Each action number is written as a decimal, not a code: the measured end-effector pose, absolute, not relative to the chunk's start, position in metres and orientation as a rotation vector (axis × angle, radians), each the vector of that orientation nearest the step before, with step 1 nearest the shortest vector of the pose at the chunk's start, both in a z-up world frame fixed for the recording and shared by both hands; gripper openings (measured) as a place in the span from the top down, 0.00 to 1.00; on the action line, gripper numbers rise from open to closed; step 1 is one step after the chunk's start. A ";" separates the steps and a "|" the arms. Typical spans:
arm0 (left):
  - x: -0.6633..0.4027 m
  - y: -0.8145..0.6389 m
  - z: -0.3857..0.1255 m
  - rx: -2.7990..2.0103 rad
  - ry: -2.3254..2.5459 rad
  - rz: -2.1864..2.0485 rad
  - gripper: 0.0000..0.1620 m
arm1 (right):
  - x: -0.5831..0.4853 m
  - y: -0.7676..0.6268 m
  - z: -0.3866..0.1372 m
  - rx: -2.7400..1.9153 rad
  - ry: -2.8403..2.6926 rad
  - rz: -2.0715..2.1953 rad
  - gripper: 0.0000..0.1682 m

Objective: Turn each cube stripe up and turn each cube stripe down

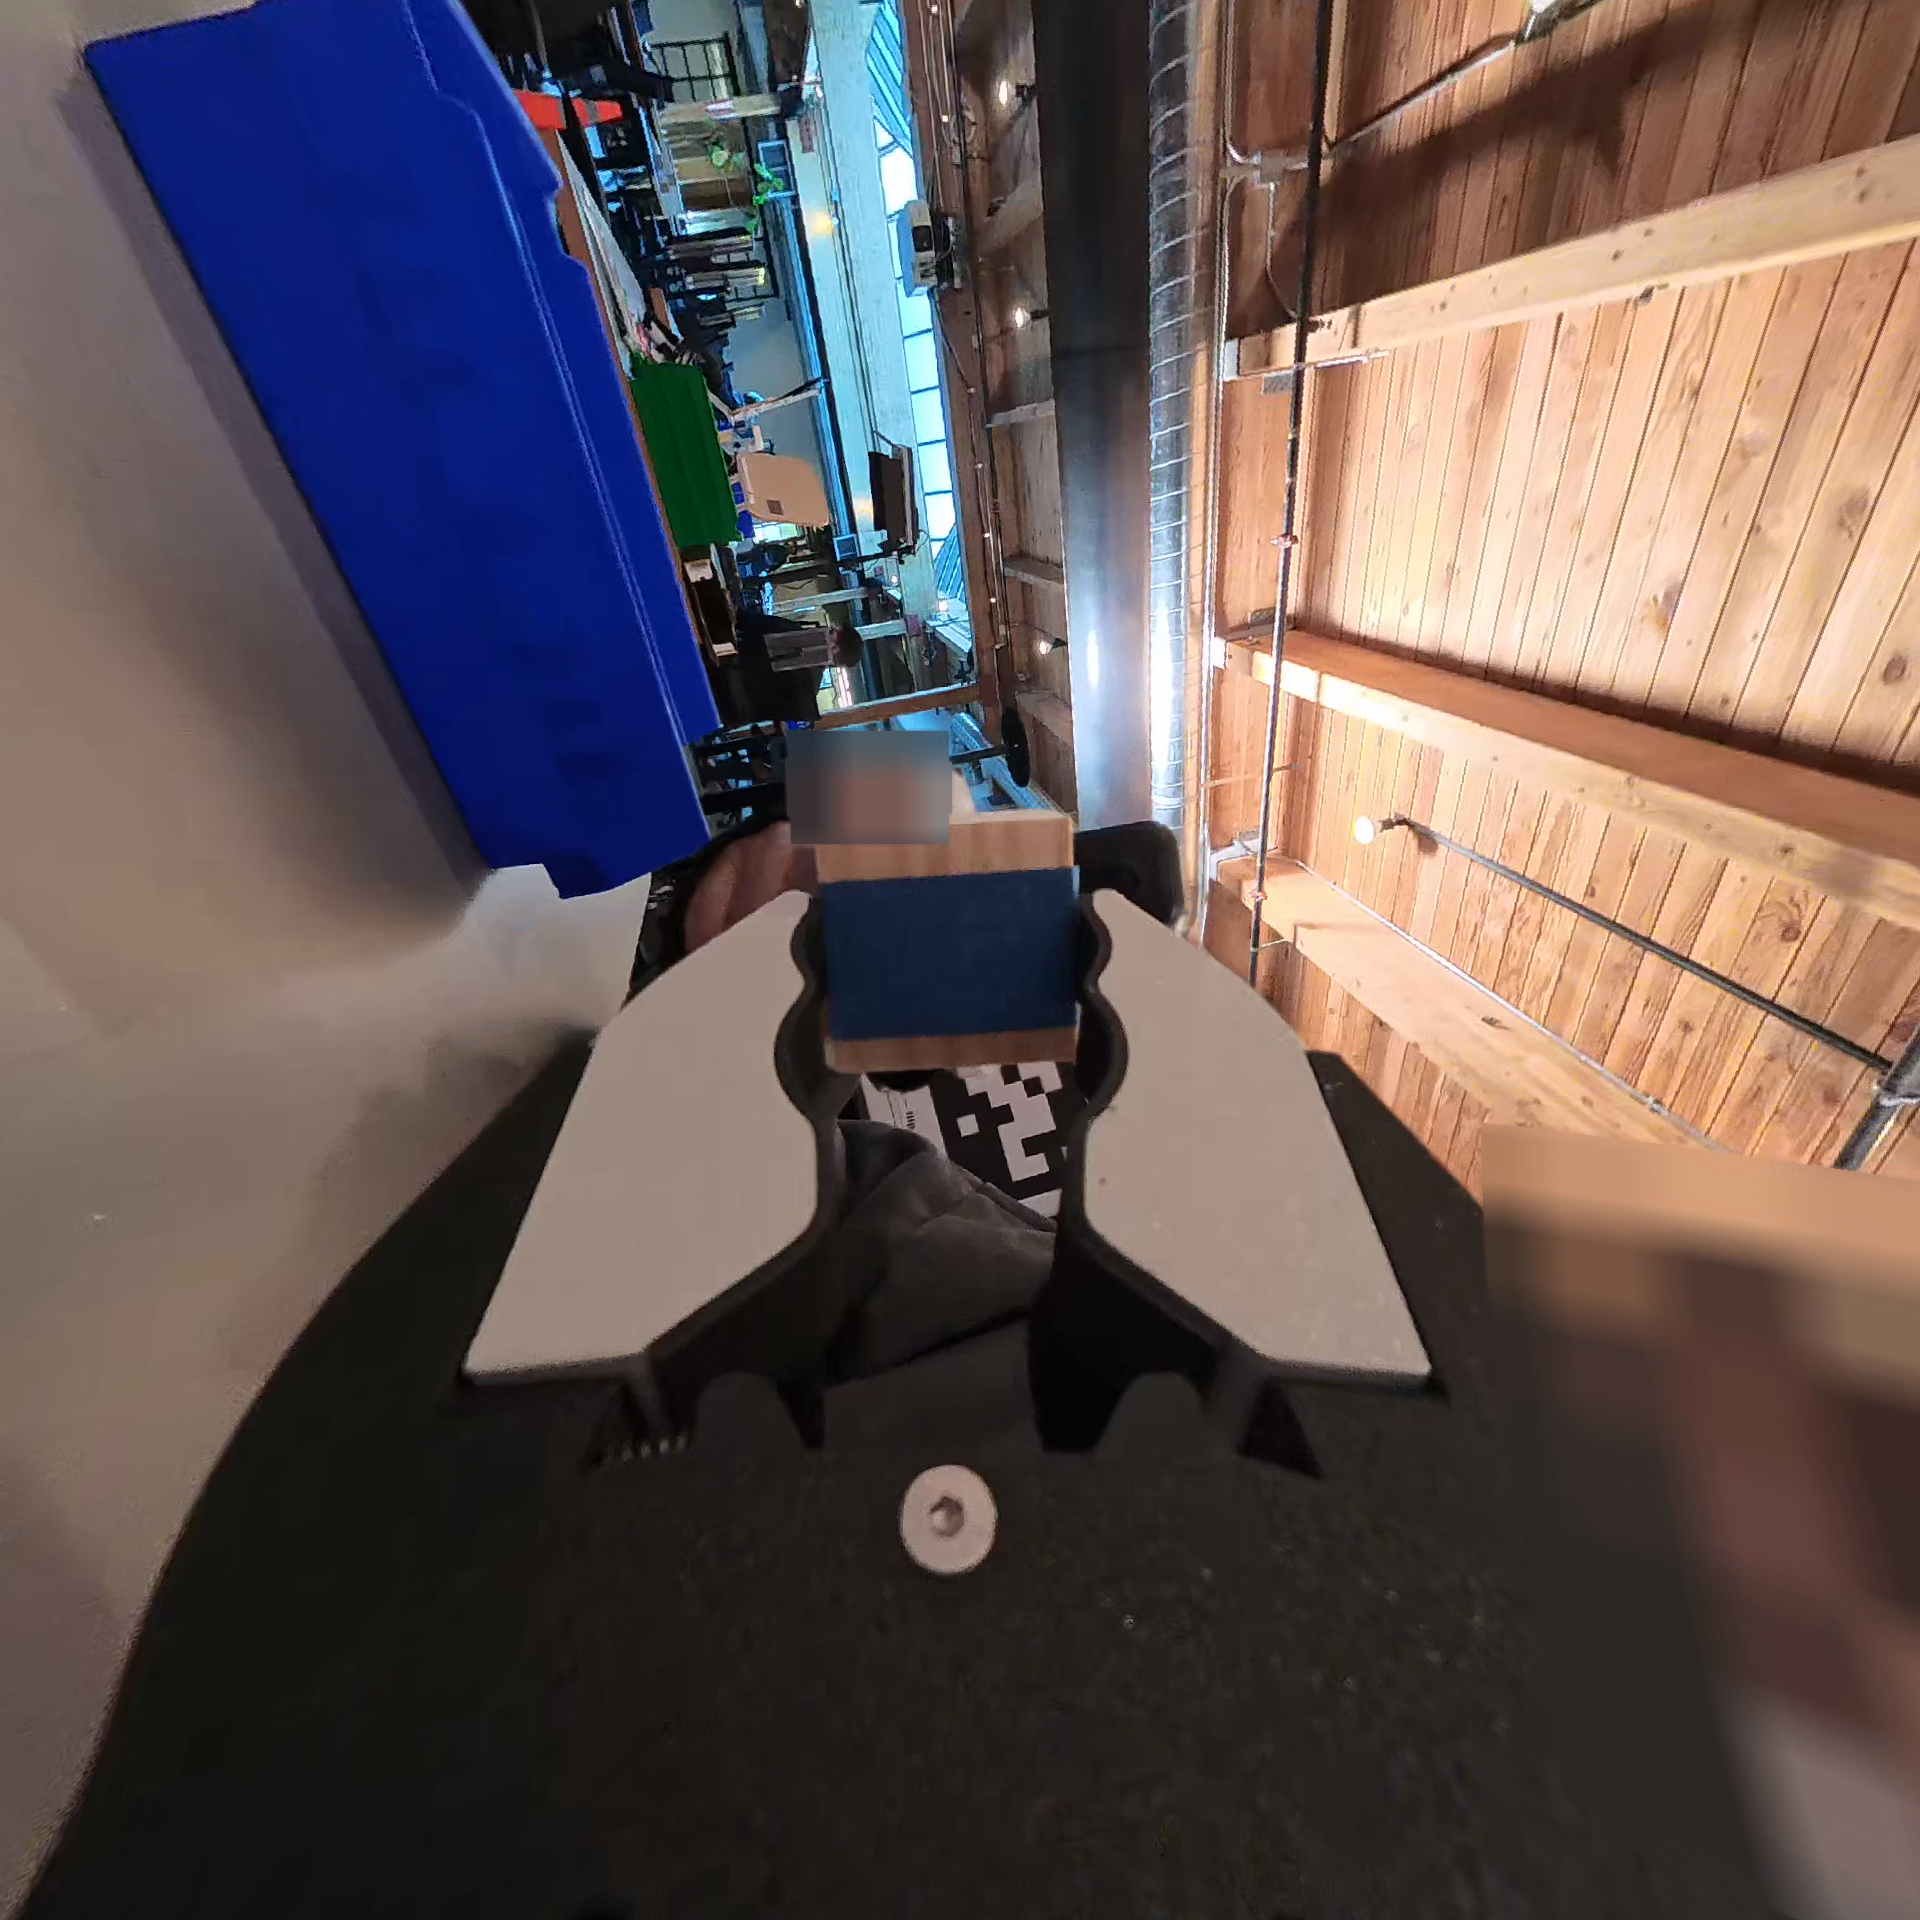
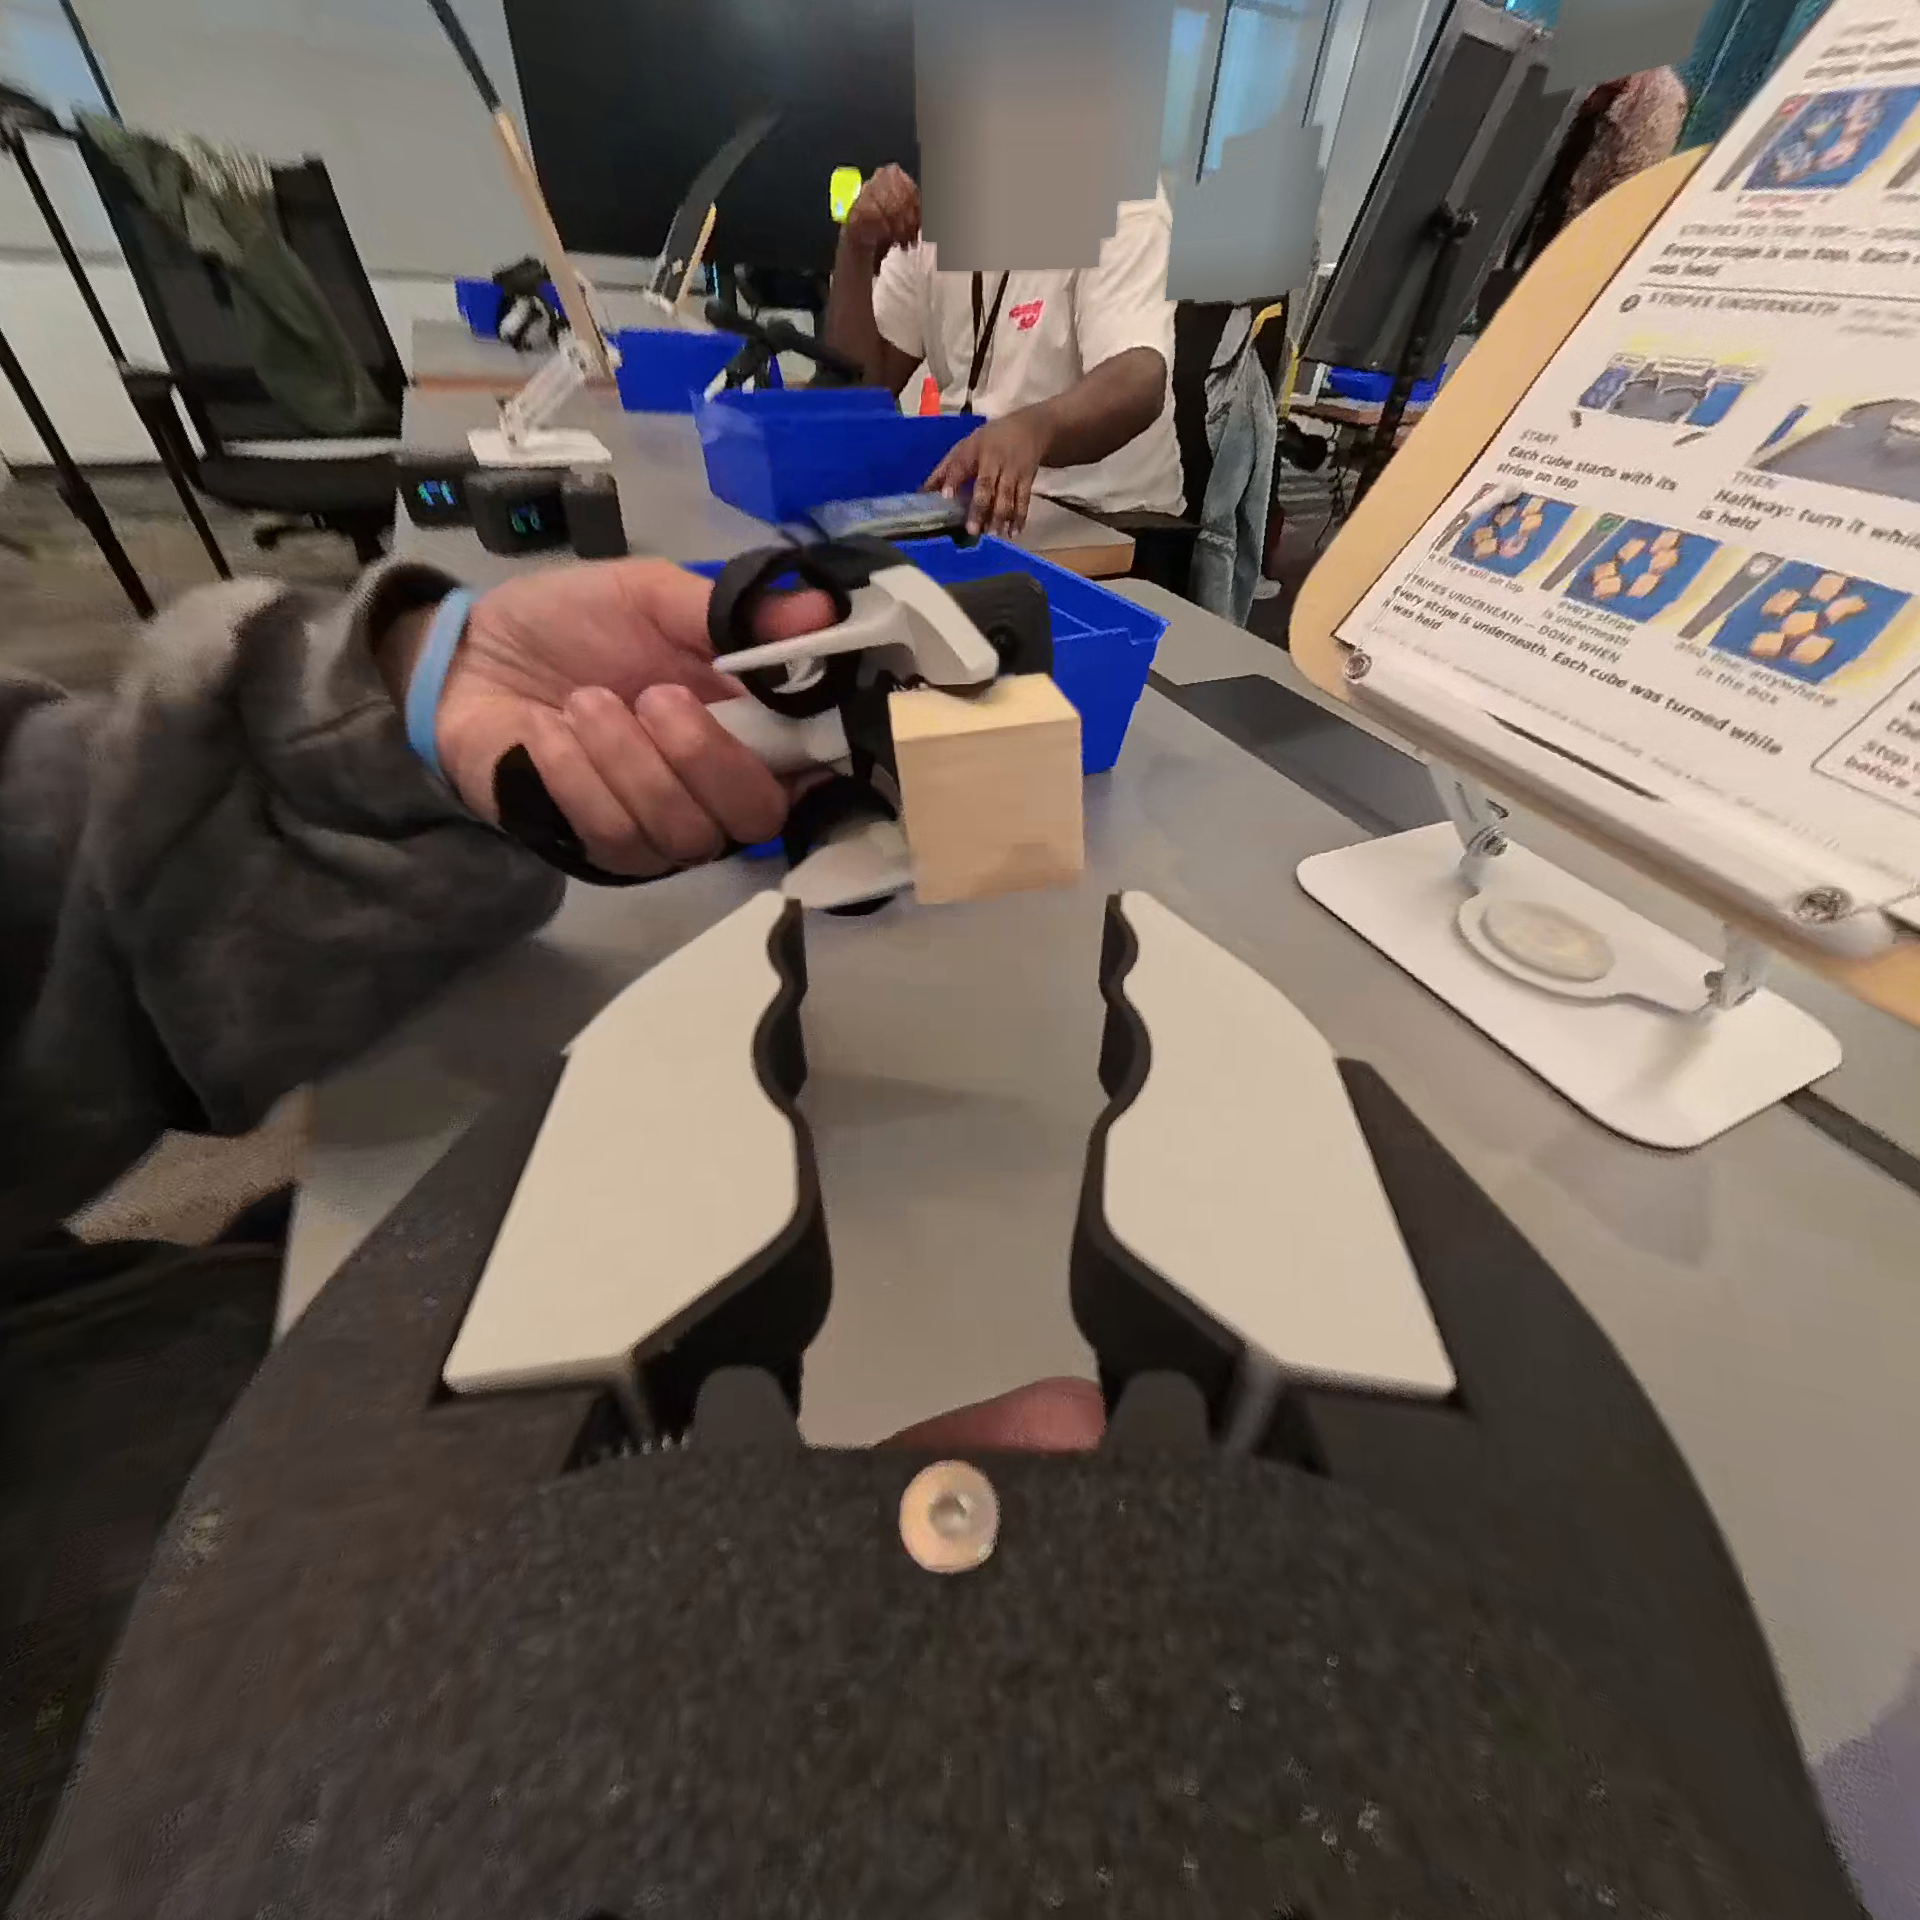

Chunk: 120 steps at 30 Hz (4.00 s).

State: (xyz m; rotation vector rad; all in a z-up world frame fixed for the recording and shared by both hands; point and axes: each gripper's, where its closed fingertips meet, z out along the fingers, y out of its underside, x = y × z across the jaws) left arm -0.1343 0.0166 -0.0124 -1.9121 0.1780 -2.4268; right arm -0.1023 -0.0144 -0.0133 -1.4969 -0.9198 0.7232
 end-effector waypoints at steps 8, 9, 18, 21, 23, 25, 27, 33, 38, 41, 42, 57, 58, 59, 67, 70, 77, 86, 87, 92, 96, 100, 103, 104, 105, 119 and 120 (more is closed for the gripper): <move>-0.135 0.010 -0.016 -1.958 0.146 -2.396 0.73 | -0.139 0.005 -0.017 -1.435 -1.034 0.743 0.65; -0.134 0.009 -0.017 -1.959 0.135 -2.407 0.73 | -0.145 0.005 -0.018 -1.431 -1.045 0.756 0.65; -0.136 0.004 -0.020 -1.971 0.110 -2.431 0.73 | -0.156 0.009 -0.025 -1.419 -1.034 0.775 0.73; -0.136 0.000 -0.019 -1.972 0.177 -2.411 0.72 | -0.155 0.006 -0.024 -1.423 -1.054 0.755 0.73; -0.140 -0.006 -0.022 -1.989 0.259 -2.347 0.69 | -0.150 0.003 -0.021 -1.428 -1.063 0.717 0.73; -0.147 -0.015 -0.025 -1.974 0.418 -2.213 0.62 | -0.139 -0.002 -0.015 -1.436 -1.053 0.696 0.73; -0.155 -0.027 -0.033 -1.950 0.561 -2.062 0.55 | -0.121 -0.004 -0.010 -1.476 -1.021 0.634 0.73; -0.170 -0.029 -0.079 -1.911 0.630 -1.381 0.57 | -0.050 -0.006 0.021 -1.594 -0.827 0.499 0.73; -0.170 -0.026 -0.078 -1.881 0.735 -1.079 0.61 | 0.049 0.025 0.059 -1.850 -0.435 0.349 0.73; -0.165 -0.031 -0.073 -1.880 0.735 -1.138 0.62 | 0.114 0.057 0.044 -2.094 -0.282 0.161 0.73; -0.163 -0.033 -0.073 -1.886 0.735 -1.165 0.62 | 0.129 0.070 0.031 -2.170 -0.237 0.142 0.73; -0.164 -0.042 -0.078 -1.908 0.787 -1.110 0.62 | 0.174 0.147 -0.167 -2.959 -0.029 0.057 0.73; -0.164 -0.041 -0.077 -1.909 0.784 -1.112 0.62 | 0.174 0.147 -0.170 -2.970 -0.023 0.057 0.73; -0.164 -0.041 -0.077 -1.914 0.781 -1.115 0.62 | 0.175 0.147 -0.173 -2.982 -0.010 0.050 0.73; -0.158 -0.045 -0.081 -1.922 0.808 -1.121 0.62 | 0.171 0.146 -0.161 -2.926 -0.024 0.229 0.65; -0.160 -0.044 -0.080 -1.918 0.807 -1.102 0.61 | 0.158 0.148 -0.092 -2.657 -0.112 0.320 0.65; -0.176 -0.026 -0.071 -1.865 0.768 -0.905 0.61 | 0.047 0.046 0.053 -1.830 -0.414 0.557 0.68; -0.186 -0.026 -0.087 -1.879 0.741 -0.702 0.61 | -0.083 -0.048 -0.080 -1.651 -0.642 0.714 0.70; -0.186 -0.028 -0.091 -1.893 0.741 -0.699 0.61 | -0.085 -0.049 -0.084 -1.642 -0.661 0.685 0.70; -0.196 -0.028 -0.105 -1.942 0.712 -0.650 0.60 | -0.083 -0.047 -0.080 -1.597 -0.673 0.603 0.72; -0.200 -0.028 -0.108 -1.971 0.678 -0.682 0.60 | -0.082 -0.048 -0.088 -1.629 -0.654 0.652 0.74; -0.213 -0.031 -0.096 -2.031 0.650 -0.722 0.63 | -0.082 -0.048 -0.091 -1.645 -0.648 0.673 0.74; -0.265 -0.016 -0.078 -2.092 0.598 -0.546 0.62 | -0.082 -0.049 -0.090 -1.637 -0.663 0.645 0.74; -0.288 -0.007 -0.072 -2.119 0.564 -0.480 0.61 | -0.082 -0.050 -0.091 -1.640 -0.669 0.640 0.74; -0.312 0.003 -0.067 -2.156 0.517 -0.437 0.61 | -0.083 -0.050 -0.092 -1.644 -0.677 0.640 0.74; -0.426 0.152 -0.142 -2.709 0.163 -0.139 0.61 | -0.090 -0.056 -0.094 -1.666 -0.693 0.690 0.75; -0.427 0.155 -0.148 -2.732 0.154 -0.116 0.61 | -0.089 -0.057 -0.095 -1.670 -0.692 0.696 0.75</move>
